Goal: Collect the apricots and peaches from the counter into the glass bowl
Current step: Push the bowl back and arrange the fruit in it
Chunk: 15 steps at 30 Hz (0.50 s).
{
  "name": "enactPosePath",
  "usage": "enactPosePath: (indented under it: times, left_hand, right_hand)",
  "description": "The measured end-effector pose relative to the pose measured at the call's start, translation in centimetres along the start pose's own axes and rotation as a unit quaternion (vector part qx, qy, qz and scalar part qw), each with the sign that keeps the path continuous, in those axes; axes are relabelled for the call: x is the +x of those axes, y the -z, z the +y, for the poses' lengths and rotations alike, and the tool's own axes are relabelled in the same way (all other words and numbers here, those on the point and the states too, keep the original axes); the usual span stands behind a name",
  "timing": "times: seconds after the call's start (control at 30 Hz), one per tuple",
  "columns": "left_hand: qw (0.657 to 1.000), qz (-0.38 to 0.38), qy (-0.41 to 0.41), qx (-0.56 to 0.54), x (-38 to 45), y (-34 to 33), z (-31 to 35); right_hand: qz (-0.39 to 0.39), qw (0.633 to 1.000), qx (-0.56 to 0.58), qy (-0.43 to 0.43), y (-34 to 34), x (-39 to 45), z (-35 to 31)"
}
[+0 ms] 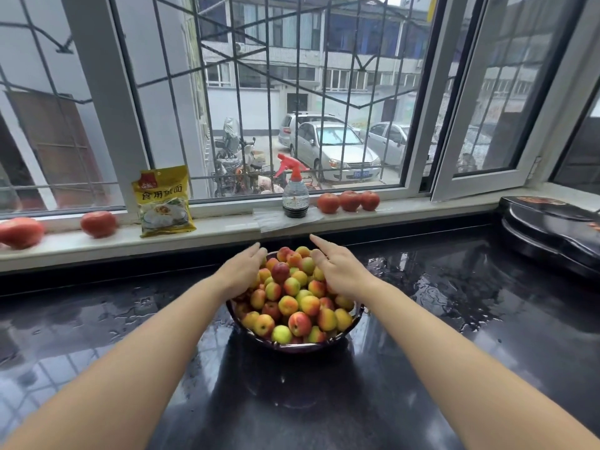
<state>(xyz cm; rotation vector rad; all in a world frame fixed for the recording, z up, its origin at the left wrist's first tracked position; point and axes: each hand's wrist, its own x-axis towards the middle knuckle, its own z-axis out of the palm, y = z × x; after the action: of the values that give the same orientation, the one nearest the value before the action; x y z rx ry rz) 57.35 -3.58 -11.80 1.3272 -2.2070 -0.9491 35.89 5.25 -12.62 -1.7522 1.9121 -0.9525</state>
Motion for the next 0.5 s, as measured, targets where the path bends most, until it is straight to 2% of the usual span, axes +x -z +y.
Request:
enactPosePath:
  times: [0.2, 0.27, 0.37, 0.43, 0.5]
  left_hand:
    - [0.996, 0.028, -0.04, -0.07, 0.8, 0.2, -0.6]
    - [0.995, 0.032, -0.043, -0.087, 0.8, 0.1, -0.6]
    - [0.986, 0.064, -0.019, -0.15, 1.0, -0.1, -1.1]
    - [0.975, 0.088, -0.011, -0.204, 1.0, 0.1, -1.3]
    - [0.975, 0.113, -0.013, -0.191, 1.3, 0.4, -1.4]
  right_hand:
    - [0.001, 0.994, -0.108, 0.035, -0.5, 0.6, 0.4]
    - [0.035, 0.991, -0.129, 0.025, -0.7, 1.2, 0.3]
    - [0.116, 0.99, -0.039, -0.064, 0.0, 1.8, -0.3]
    - [0.121, 0.989, 0.012, -0.089, 0.6, 1.7, -0.4]
    - [0.109, 0.99, 0.007, -0.086, 0.7, 1.4, -0.2]
